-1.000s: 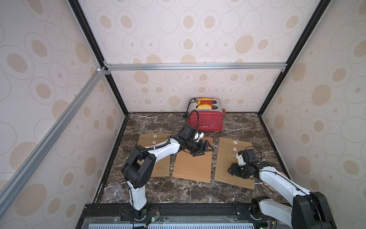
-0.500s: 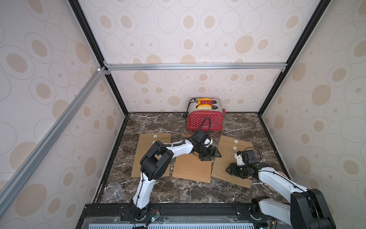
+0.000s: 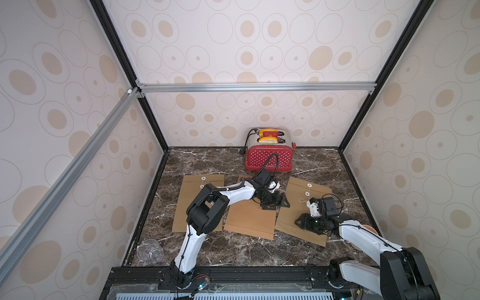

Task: Close the mouth of the file bag
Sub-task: Pick up the file bag from the center of the board.

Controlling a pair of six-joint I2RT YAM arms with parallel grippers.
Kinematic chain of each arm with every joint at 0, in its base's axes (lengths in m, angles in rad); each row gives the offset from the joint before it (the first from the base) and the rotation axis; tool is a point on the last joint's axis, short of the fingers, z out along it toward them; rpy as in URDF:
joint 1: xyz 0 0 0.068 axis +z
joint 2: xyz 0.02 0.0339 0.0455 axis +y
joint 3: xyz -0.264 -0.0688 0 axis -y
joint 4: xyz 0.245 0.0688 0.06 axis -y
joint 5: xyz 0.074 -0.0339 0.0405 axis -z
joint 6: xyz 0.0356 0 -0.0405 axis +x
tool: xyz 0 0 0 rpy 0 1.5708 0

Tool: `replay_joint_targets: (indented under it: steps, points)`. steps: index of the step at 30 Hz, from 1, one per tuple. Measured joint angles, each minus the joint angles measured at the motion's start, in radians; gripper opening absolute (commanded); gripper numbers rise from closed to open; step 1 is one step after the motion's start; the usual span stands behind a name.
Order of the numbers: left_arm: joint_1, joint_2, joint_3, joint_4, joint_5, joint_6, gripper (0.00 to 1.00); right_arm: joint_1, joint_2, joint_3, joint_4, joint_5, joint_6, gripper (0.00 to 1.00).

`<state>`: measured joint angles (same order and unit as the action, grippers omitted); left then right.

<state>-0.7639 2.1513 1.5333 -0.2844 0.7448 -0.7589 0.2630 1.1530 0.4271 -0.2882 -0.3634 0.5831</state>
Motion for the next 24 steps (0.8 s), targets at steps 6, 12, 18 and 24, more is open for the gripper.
replay_joint_targets:
  steps: [6,12,18,24]
  points:
    - [0.0,0.042,0.026,0.055,0.032,0.001,0.86,-0.019,-0.027,-0.008,-0.03,-0.006,-0.004,0.51]
    - [0.0,0.082,0.079,0.022,0.027,0.03,0.88,-0.041,-0.053,-0.01,-0.08,-0.008,-0.008,0.51]
    - [0.0,0.088,0.073,0.023,0.026,0.031,0.85,-0.045,-0.11,-0.019,-0.128,0.0,-0.003,0.51]
    - [0.0,0.085,0.056,0.034,0.034,0.03,0.82,-0.047,-0.085,-0.024,-0.122,-0.011,0.007,0.51]
